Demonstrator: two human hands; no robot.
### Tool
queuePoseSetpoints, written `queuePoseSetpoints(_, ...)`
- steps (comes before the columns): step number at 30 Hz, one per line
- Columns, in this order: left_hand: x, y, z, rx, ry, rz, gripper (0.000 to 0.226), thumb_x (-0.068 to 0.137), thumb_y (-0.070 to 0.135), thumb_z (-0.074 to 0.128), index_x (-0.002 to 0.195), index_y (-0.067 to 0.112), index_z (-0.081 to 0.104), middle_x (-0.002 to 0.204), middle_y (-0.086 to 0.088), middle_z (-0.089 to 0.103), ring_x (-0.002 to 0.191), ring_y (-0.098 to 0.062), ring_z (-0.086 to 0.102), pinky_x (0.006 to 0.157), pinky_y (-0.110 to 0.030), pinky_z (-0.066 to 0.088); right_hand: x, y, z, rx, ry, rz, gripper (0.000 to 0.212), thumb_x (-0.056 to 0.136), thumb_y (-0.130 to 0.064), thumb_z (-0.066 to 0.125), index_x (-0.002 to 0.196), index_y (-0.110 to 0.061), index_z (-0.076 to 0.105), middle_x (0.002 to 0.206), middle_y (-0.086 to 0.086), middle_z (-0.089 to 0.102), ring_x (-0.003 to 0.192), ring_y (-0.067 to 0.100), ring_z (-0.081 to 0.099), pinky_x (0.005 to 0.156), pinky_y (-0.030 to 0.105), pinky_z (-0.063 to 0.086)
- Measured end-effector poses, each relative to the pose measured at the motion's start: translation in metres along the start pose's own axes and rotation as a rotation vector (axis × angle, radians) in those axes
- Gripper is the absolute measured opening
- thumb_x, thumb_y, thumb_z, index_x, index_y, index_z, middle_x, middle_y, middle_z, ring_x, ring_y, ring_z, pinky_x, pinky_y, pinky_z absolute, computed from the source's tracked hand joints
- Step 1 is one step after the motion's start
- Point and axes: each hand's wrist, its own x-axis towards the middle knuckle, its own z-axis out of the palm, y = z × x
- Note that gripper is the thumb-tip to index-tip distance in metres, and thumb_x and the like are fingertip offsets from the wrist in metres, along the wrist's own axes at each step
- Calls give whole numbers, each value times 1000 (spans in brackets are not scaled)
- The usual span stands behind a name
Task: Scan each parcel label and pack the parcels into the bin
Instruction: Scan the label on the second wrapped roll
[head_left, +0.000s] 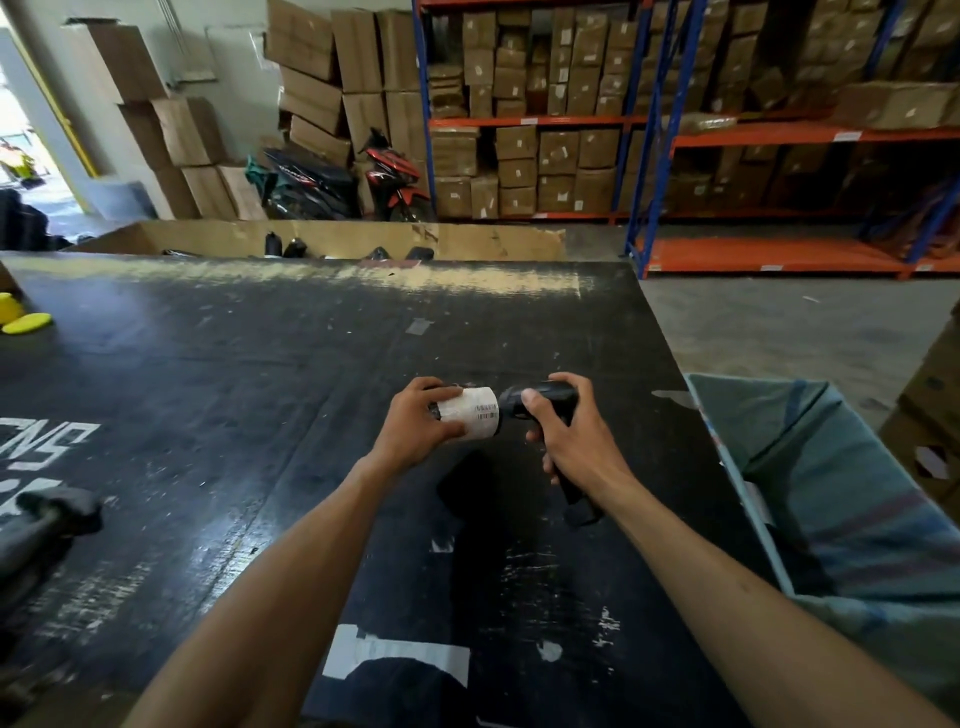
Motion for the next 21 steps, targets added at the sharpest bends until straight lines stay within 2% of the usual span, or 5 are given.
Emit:
queuePoseSetpoints(5,1,2,1,10,13,23,57,68,18,90,122,13,73,126,0,58,109,-10,55,89,-9,36,-2,0,-1,-51,37,-13,49,85,-72,61,123,-49,41,78,5,74,50,22,71,44,32,57)
queuePoseSetpoints(8,1,7,1,6,16,30,57,69,18,89,123,13,72,128,-1,58,110,-10,54,93,-16,37,-2,1,-2,-55,45,-18,48,86,-70,61,124,-48,41,85,6,74,49,20,69,44,32,56)
queuePoseSetpoints(18,1,19,6,3,-15,46,57,71,20,89,124,14,72,131,-3,57,115,-17,56,99,-27,45,-5,1,-8,-32,59,-11,46,90,-67,61,126,-47,39,93,8,73,49,15,68,45,30,56)
queuePoseSetpoints(21,1,21,8,7,-23,51,56,71,20,89,124,14,72,131,-4,58,116,-18,57,99,-25,44,-6,1,-9,-49,62,7,47,91,-67,60,127,-47,38,96,7,73,50,15,68,45,29,56)
